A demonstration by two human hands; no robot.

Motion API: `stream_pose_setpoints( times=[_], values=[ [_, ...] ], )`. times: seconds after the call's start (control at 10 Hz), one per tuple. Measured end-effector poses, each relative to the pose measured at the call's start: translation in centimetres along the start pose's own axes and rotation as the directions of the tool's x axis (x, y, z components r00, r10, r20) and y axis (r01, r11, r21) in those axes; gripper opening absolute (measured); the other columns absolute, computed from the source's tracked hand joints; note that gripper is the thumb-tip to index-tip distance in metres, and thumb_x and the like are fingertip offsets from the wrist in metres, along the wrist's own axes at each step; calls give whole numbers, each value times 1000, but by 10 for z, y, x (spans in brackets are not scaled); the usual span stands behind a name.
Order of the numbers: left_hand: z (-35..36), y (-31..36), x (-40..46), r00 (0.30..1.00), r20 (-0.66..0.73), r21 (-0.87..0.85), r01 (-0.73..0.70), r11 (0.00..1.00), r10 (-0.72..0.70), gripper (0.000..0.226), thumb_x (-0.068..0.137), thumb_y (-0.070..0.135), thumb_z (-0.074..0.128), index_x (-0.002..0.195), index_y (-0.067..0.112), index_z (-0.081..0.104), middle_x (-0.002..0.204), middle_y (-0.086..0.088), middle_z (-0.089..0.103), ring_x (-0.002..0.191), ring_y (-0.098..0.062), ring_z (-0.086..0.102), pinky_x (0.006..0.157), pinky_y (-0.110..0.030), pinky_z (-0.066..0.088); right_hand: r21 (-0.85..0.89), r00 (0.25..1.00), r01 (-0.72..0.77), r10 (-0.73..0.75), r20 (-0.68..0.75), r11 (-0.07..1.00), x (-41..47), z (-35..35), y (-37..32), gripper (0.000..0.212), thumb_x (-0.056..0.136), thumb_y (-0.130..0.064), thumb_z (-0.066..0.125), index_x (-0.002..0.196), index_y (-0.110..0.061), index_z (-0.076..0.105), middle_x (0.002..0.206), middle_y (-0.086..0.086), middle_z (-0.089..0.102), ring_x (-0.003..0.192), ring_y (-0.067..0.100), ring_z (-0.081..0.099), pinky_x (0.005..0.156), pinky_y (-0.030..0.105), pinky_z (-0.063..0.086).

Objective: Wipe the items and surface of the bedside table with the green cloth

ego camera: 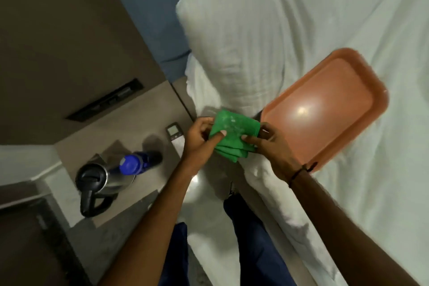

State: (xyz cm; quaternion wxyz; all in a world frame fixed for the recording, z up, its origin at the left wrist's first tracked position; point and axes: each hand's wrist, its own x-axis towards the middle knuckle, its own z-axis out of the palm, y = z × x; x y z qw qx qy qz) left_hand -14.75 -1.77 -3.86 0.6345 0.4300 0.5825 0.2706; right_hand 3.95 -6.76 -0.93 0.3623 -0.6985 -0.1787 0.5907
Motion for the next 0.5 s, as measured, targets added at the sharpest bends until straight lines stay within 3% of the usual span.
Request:
stream_pose_setpoints(
  times=[0.2,0.4,0.5],
  values=[
    [114,47,31,969,172,357,-228,906,177,34,79,12,83,108,4,68,97,-11,75,88,-26,73,82,-37,61,-298,946,-1,-96,-310,955,-3,-104,-13,34,64,-31,86,91,-17,72,92,7,77,84,26,75,76,50,63],
    [177,49,44,946,267,548,-306,778,185,31,86,13,75,116,4,72,113,-16,75,105,-30,69,91,-26,49,-311,917,-145,9,-399,939,20,-149,-4,32,68,-31,86,88,-9,73,85,13,77,80,28,74,74,47,63],
    [174,51,39,939,289,607,-331,723,188,30,88,13,71,117,3,70,115,-17,71,109,-31,66,97,-35,52,-456,903,-155,-62,-426,876,12,-160,-5,39,71,-38,82,95,-8,74,86,11,77,82,27,72,75,39,60]
  ],
)
